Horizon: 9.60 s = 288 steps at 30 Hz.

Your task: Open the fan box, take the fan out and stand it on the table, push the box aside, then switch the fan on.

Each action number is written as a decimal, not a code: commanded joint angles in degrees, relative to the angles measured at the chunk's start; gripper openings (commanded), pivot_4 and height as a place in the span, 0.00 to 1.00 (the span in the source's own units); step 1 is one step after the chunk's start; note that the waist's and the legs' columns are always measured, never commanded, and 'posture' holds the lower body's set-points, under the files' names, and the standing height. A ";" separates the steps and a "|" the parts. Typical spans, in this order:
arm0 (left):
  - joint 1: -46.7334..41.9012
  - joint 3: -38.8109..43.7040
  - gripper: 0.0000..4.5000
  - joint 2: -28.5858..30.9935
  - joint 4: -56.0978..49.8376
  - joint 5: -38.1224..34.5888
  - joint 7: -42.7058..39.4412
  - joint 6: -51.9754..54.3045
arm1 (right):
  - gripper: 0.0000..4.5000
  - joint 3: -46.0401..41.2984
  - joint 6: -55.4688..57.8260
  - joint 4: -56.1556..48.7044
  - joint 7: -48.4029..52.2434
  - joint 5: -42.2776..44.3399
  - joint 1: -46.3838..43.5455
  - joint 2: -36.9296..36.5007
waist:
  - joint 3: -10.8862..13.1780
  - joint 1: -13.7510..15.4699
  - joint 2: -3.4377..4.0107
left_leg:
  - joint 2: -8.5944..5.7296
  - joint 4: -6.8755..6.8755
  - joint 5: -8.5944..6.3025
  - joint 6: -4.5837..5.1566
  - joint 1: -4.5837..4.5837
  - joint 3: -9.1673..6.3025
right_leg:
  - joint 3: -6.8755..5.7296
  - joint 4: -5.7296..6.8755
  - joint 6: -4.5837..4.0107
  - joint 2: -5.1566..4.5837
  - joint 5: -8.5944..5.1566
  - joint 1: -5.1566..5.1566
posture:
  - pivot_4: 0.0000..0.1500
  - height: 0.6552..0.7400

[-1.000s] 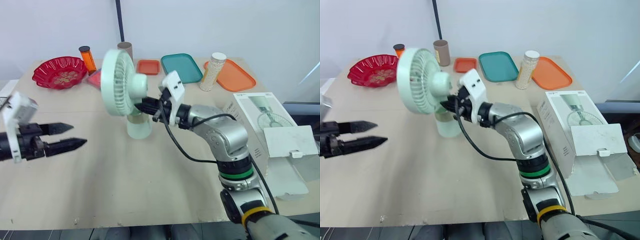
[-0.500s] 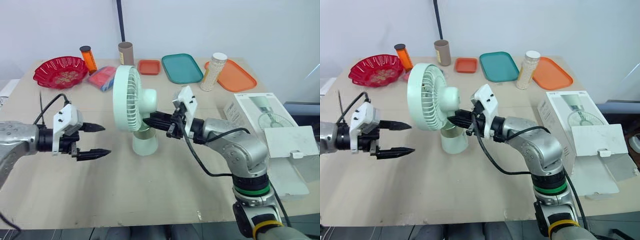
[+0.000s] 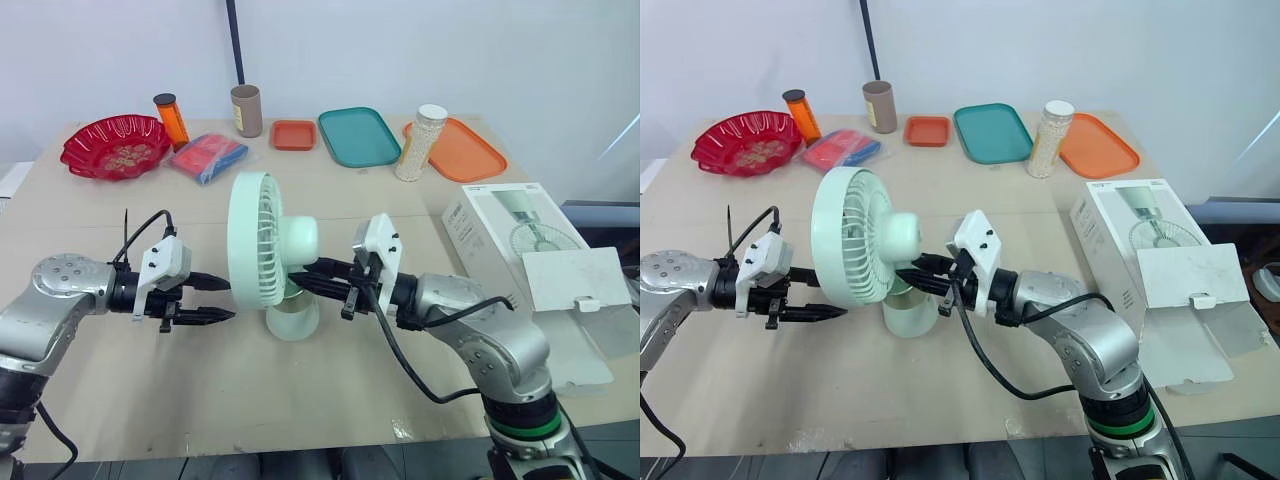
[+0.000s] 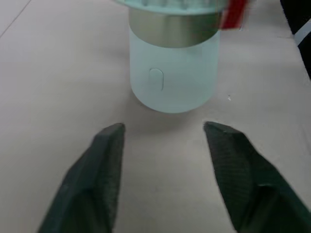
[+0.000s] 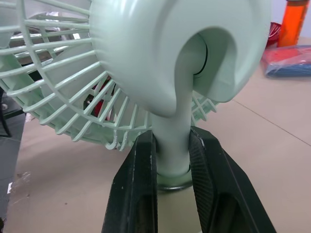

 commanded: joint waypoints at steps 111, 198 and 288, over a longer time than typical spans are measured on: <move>-4.55 -4.64 0.01 -13.89 0.62 7.71 5.34 4.19 | 0.08 6.96 -20.00 5.72 5.25 -9.72 5.66 0.39 | -0.06 0.16 -0.04 | -0.05 0.38 -0.05 0.09 0.05 -0.06 | -0.01 0.28 0.03 -0.02 -0.02 0.13 | 1.00 1.00; 24.84 11.12 0.01 -4.87 -32.03 -12.46 20.96 19.78 | 0.08 -3.10 -25.56 15.08 14.58 -8.00 2.94 -6.73 | -0.06 -0.73 0.00 | -0.02 0.34 -0.17 0.28 0.25 0.02 | 0.06 0.40 0.00 -0.02 -0.13 0.20 | 1.00 1.00; 36.29 15.06 0.99 -17.01 -25.78 4.24 26.53 -7.66 | 1.00 -28.94 -26.34 -21.71 -3.60 -11.72 61.55 -9.35 | -0.59 0.91 0.12 | -0.02 0.27 -0.41 0.60 1.01 0.02 | 0.12 -0.22 0.14 0.01 -0.26 1.30 | 1.00 1.00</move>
